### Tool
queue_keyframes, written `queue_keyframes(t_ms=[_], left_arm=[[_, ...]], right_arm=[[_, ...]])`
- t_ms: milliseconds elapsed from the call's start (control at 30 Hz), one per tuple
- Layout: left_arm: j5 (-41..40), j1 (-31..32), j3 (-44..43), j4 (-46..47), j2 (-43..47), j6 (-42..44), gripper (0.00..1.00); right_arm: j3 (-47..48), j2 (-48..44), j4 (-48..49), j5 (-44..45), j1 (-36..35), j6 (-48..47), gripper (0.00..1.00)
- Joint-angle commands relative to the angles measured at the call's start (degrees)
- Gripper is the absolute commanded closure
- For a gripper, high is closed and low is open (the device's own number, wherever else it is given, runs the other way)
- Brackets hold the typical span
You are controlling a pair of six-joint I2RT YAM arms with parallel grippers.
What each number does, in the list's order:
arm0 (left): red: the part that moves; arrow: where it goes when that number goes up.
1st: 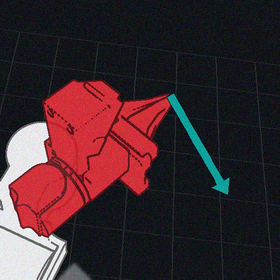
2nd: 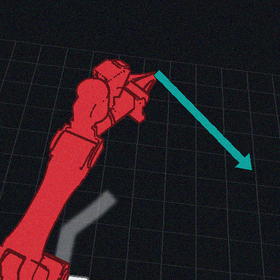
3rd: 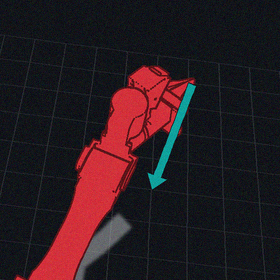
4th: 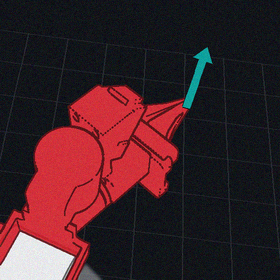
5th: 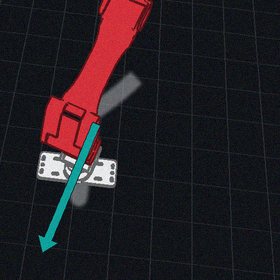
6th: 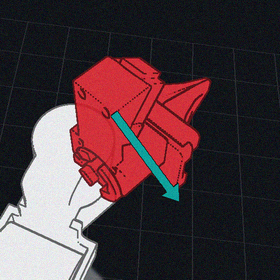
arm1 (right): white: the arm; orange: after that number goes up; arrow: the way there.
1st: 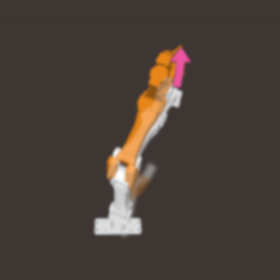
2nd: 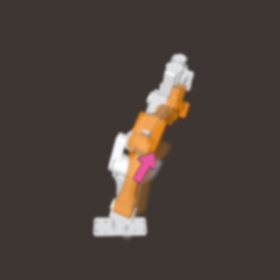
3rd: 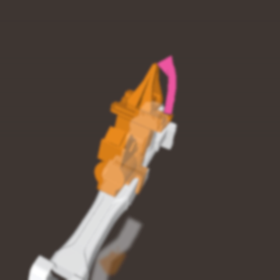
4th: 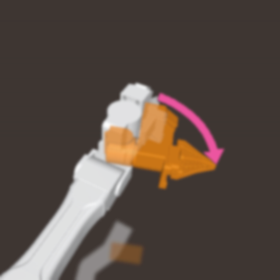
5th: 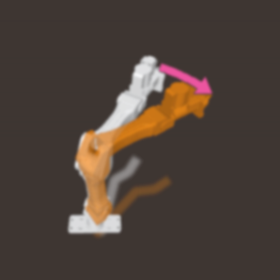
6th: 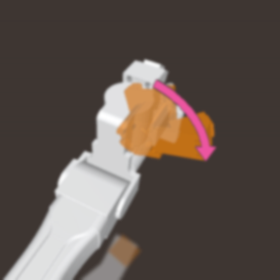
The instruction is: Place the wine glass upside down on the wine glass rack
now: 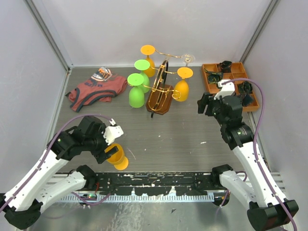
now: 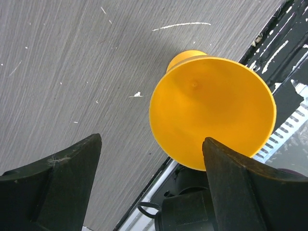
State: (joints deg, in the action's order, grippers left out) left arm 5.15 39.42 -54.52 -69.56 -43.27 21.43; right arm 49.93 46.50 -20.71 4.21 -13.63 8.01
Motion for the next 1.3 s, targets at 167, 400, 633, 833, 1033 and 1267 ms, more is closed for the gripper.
queue_keyframes(t_ms=[167, 400, 633, 833, 1033, 1267], left_arm=[[-2.1, 0.1, 2.1, 4.0, -2.1, 0.0, 0.18], [-2.6, 0.1, 1.7, 5.1, -3.6, -0.8, 0.45], [-2.3, 0.1, 1.1, 4.5, -3.3, -1.0, 0.79], [-2.3, 0.1, -0.3, 4.8, -2.8, -1.6, 0.94], [-3.7, 0.1, -1.5, 6.3, -2.0, -2.7, 0.96], [-4.5, 0.1, -1.8, 10.7, 1.9, -3.5, 1.00]], right_arm=[[1.4, -1.1, 2.2, 0.2, 0.1, 0.5, 0.29], [1.1, -1.2, 2.3, 0.2, 0.1, 0.8, 0.29], [1.4, -1.4, 2.4, 0.0, 0.1, 1.0, 0.30], [2.4, -1.3, 1.2, -0.4, 0.1, 1.3, 0.29], [4.0, -1.6, -0.2, 0.3, 0.1, 1.0, 0.29], [5.2, -0.3, -0.2, -1.0, 0.1, 3.3, 0.29]])
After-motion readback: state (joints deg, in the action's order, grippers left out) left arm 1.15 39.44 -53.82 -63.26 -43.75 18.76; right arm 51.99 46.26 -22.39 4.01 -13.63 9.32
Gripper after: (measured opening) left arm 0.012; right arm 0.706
